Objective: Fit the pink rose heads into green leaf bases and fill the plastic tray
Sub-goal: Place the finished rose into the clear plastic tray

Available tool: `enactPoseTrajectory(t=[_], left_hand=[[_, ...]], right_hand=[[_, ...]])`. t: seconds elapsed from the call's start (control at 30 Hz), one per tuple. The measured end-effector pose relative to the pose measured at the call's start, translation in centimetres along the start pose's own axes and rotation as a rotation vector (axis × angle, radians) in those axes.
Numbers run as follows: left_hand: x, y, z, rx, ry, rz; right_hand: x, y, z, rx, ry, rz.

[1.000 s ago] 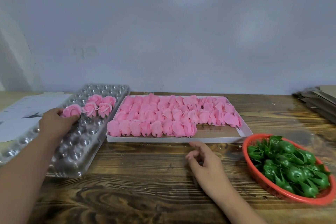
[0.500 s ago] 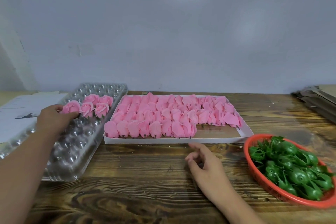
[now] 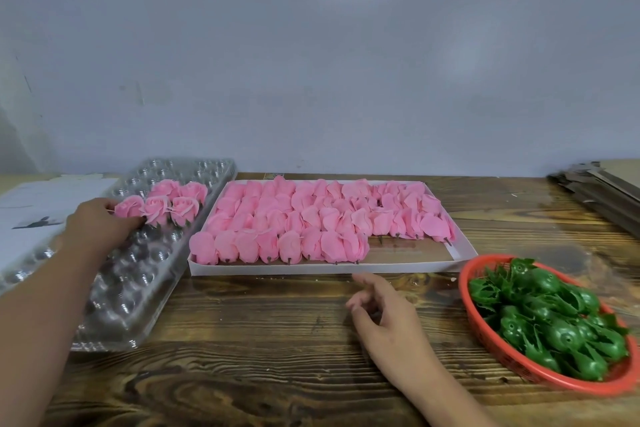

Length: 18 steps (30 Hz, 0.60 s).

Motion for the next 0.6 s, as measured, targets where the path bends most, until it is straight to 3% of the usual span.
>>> enactPoseTrajectory(t=[0.6], left_hand=[[-0.5,0.4,1.0,0.045,0.001,0.066]], right_hand=[[0.1,-0.2,0.2,-0.024,0.015,0.022]])
Point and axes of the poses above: each hand's wrist, its own y-axis towards the middle knuckle, its own x-axis out of the back of the hand, z = x × y, the point moved 5 cm from there along y, towards the middle knuckle, and after that the axes turned 4 degrees about y, right-handed, at the moved point
